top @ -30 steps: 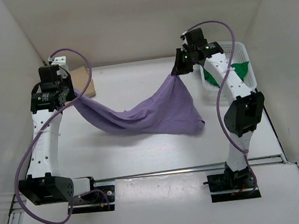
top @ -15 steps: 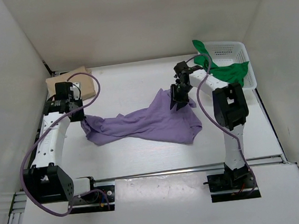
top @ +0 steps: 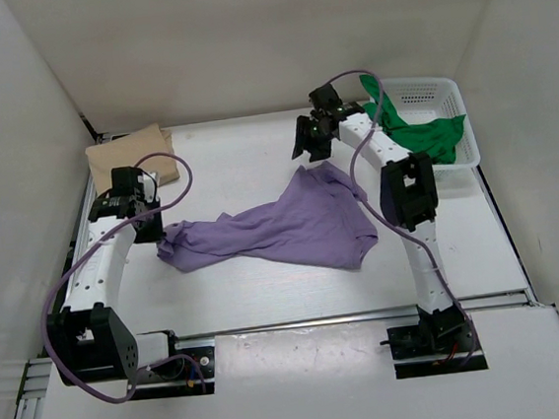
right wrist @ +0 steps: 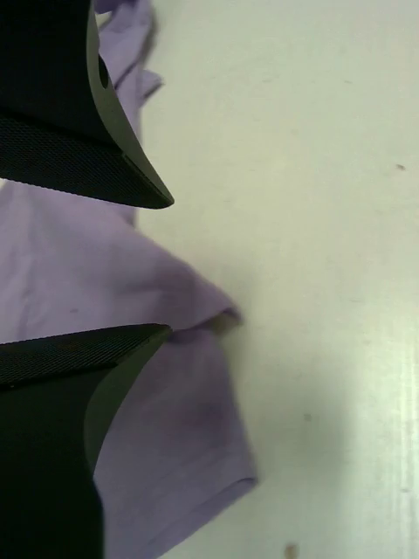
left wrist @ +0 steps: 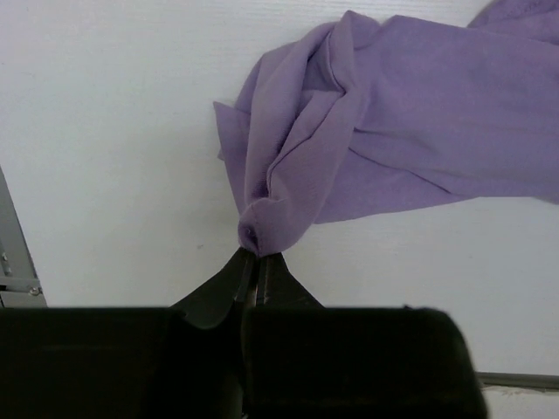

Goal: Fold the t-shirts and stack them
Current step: Flatten out the tshirt

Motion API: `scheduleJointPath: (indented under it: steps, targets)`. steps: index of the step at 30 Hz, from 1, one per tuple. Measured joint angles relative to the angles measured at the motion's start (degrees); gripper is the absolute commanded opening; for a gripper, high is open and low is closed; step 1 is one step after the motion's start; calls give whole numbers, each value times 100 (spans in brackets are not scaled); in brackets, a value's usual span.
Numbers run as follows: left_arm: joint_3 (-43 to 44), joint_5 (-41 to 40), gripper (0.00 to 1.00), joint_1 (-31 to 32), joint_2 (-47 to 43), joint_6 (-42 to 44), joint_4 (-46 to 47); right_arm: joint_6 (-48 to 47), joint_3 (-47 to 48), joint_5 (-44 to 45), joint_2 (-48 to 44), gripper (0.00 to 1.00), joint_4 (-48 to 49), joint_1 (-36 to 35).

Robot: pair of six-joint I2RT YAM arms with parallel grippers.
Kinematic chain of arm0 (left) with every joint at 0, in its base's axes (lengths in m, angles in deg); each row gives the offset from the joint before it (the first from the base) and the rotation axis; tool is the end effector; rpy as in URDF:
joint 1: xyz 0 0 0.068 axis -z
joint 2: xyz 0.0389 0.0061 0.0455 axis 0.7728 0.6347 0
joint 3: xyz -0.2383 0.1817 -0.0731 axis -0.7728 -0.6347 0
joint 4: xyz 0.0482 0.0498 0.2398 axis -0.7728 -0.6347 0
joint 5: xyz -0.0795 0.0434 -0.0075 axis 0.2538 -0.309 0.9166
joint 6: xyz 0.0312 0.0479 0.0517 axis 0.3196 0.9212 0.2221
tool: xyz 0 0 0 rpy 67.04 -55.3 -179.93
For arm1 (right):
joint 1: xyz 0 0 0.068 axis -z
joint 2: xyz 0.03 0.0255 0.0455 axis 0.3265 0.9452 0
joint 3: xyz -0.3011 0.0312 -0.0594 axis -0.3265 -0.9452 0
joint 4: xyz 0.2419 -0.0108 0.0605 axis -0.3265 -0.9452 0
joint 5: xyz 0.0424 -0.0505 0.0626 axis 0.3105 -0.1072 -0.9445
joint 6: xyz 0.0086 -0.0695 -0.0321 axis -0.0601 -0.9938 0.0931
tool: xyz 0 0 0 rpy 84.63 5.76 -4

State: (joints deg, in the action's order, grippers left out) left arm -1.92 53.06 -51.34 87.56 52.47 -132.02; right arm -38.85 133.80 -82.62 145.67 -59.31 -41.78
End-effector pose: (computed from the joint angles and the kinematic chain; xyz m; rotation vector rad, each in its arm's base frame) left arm 0.2329 0.0067 0.2854 -0.0339 2.7057 0.0796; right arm 0.5080 0.2239 0.2310 0.0237 2.5498 0.5523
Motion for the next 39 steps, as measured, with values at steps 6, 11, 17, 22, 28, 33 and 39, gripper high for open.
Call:
scheduleJointPath:
  steps: [6, 11, 17, 22, 28, 33, 39]
  targets:
    - [-33, 96, 10, 0, 11, 0, -4, 385, 334, 448, 785, 53, 254, -138]
    - [-68, 138, 10, 0, 33, 0, 44, 540, 341, 756, 857, 29, 367, -254]
    - [-98, 199, 10, 0, 66, 0, 50, 590, 24, 892, 730, 11, 428, -280]
    - [-101, 221, 10, 0, 70, 0, 50, 531, -55, 1058, 446, 5, 398, -284]
    - [-103, 219, 10, 0, 70, 0, 52, 210, -192, 1325, -535, 4, 466, -367]
    - [-118, 179, 10, -22, 68, 0, 70, -26, -1231, 1399, -2251, 3, 675, -487]
    - [-133, -197, 10, -262, 20, 2, 72, -33, -2953, 1484, -4009, 1, 861, -509]
